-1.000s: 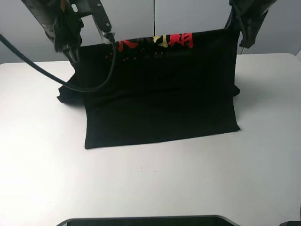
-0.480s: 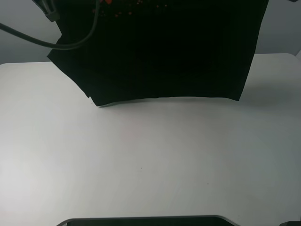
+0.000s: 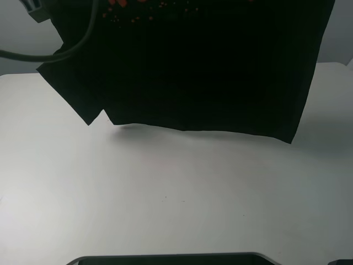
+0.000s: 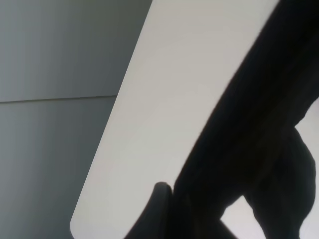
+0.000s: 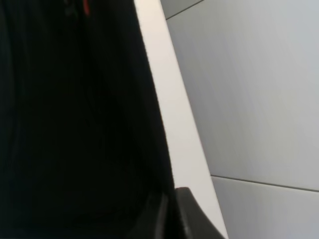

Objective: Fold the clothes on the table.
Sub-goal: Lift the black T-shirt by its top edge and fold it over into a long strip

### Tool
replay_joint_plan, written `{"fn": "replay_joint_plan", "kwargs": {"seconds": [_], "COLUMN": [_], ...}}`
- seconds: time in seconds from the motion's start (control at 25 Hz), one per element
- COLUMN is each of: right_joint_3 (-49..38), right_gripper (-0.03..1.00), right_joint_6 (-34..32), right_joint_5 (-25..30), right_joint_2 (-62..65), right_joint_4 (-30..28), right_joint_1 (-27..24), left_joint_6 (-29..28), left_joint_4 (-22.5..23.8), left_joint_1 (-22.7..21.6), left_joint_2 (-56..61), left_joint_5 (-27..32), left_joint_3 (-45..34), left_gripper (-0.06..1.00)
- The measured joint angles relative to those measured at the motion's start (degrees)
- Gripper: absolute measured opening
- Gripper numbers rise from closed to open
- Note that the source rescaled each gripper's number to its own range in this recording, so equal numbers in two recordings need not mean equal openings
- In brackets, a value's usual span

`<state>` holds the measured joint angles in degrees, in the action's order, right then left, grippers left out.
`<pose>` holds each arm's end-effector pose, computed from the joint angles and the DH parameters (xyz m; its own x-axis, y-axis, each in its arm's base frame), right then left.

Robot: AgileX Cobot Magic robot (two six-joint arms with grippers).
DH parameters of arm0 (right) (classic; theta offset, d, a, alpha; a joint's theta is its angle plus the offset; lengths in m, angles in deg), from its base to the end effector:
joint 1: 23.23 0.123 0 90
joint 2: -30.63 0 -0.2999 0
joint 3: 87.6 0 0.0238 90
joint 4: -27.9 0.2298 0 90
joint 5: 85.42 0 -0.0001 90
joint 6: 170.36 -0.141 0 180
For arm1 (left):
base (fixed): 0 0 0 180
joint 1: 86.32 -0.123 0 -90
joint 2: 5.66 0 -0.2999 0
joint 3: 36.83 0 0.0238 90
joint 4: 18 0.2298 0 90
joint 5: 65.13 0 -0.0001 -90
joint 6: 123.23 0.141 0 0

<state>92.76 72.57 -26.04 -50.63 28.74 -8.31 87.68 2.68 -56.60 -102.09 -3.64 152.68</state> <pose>0.2581 0.0706 0.3708 -0.1079 -0.9466 -0.3037 -0.7817 0.2695 -0.5624 0.3127 -0.1281 0.3449 -0.3344 0.9108 -0.2419 0.7216 0.4126 0.5559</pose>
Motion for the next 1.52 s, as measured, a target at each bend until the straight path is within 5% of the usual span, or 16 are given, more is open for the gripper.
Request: {"fn": "replay_joint_plan", "kwargs": {"seconds": [0.2,0.32,0.6,0.76,1.0,1.32,1.52], "right_joint_3": [0.00,0.00,0.00,0.00,-5.03,-19.62,-23.37], "right_gripper": [0.00,0.00,0.00,0.00,0.00,0.00,0.00], "right_joint_6": [-0.13,-0.13,-0.62,-0.77,5.68,10.32,10.85], "right_joint_5": [-0.40,-5.20,-22.41,-25.29,-14.67,-11.82,-4.36], "right_joint_2": [-4.52,-8.43,-14.11,-13.99,-13.63,-10.67,-6.53], "right_joint_4": [-0.85,-3.36,-14.01,-14.91,-12.84,-6.72,0.90], "right_joint_1": [0.00,0.00,0.00,0.00,0.00,0.35,0.35], "left_joint_6": [0.66,0.75,-9.09,-15.07,-4.90,-3.37,-3.37], "left_joint_4": [0.52,3.88,19.68,27.43,13.32,6.39,1.29], "left_joint_1": [0.00,0.00,0.00,-0.12,-0.12,-0.02,-0.02], "left_joint_2": [-2.72,-5.37,-7.39,-7.39,-7.53,-6.16,-0.52], "left_joint_5": [-0.36,-3.10,-16.43,-18.94,-11.75,-4.94,-3.54], "left_joint_3": [0.00,0.00,0.53,2.13,-1.03,-12.78,-16.16], "left_gripper": [0.01,0.01,0.00,0.00,0.00,0.00,0.00]}}
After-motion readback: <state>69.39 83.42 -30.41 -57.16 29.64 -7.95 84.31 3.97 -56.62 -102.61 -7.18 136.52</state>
